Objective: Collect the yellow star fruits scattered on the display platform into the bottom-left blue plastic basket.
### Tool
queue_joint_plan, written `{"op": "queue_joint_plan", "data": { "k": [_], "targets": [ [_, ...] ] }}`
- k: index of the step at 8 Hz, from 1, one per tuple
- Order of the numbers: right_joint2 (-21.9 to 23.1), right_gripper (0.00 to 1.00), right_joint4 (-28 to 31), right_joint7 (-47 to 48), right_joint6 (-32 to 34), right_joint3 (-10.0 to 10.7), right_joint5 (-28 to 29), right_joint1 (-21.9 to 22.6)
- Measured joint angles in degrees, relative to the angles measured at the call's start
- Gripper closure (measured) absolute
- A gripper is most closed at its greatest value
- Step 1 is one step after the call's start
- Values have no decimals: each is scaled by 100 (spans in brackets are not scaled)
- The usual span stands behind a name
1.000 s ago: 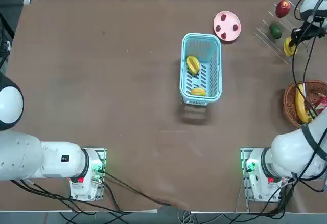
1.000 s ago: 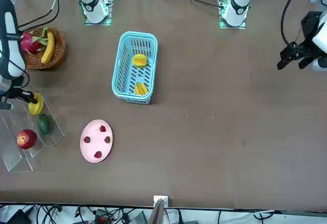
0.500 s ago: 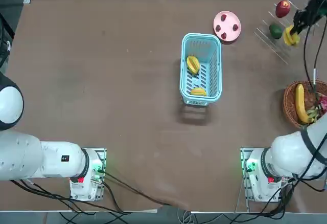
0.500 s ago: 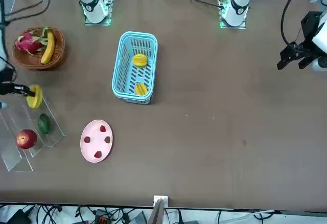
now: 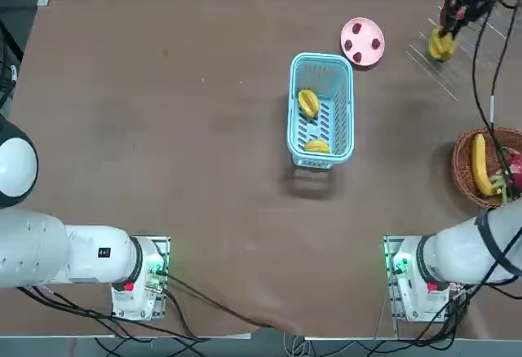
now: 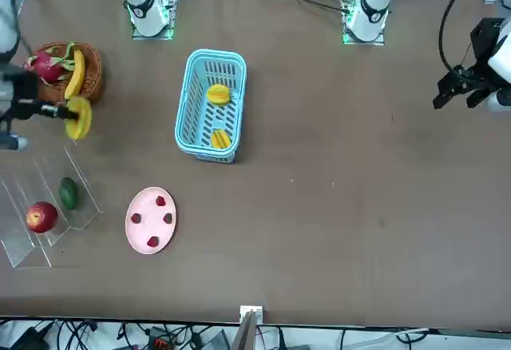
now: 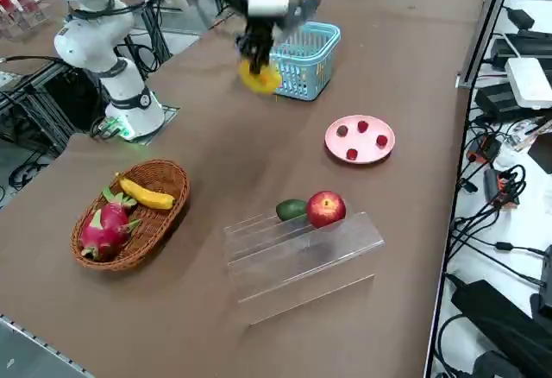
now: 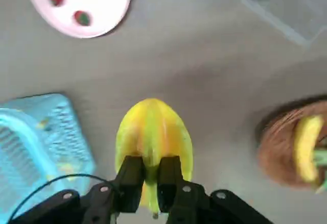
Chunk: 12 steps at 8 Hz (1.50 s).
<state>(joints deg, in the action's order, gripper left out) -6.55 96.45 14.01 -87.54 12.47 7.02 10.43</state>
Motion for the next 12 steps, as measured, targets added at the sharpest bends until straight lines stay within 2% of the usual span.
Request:
{"op": "queue_joint_plan", "data": {
  "k": [2, 4, 6, 8, 9, 10, 12],
  "targets": [
    [49, 81, 46, 1800, -82, -29, 35, 1234],
    [4, 81, 380, 3468, -896, -40, 87, 2286],
    [-52, 81, 1126, 4652, -2199, -39, 95, 3115],
    [-89, 78, 1635, 4990, -2579, -32, 95, 3573],
    [-85, 67, 1714, 5001, -2579, -21, 95, 3628],
    [-70, 50, 1721, 5000, -2492, -6, 90, 3630],
    [24, 11, 1568, 4979, -1970, 134, 26, 3609]
  ]
}}
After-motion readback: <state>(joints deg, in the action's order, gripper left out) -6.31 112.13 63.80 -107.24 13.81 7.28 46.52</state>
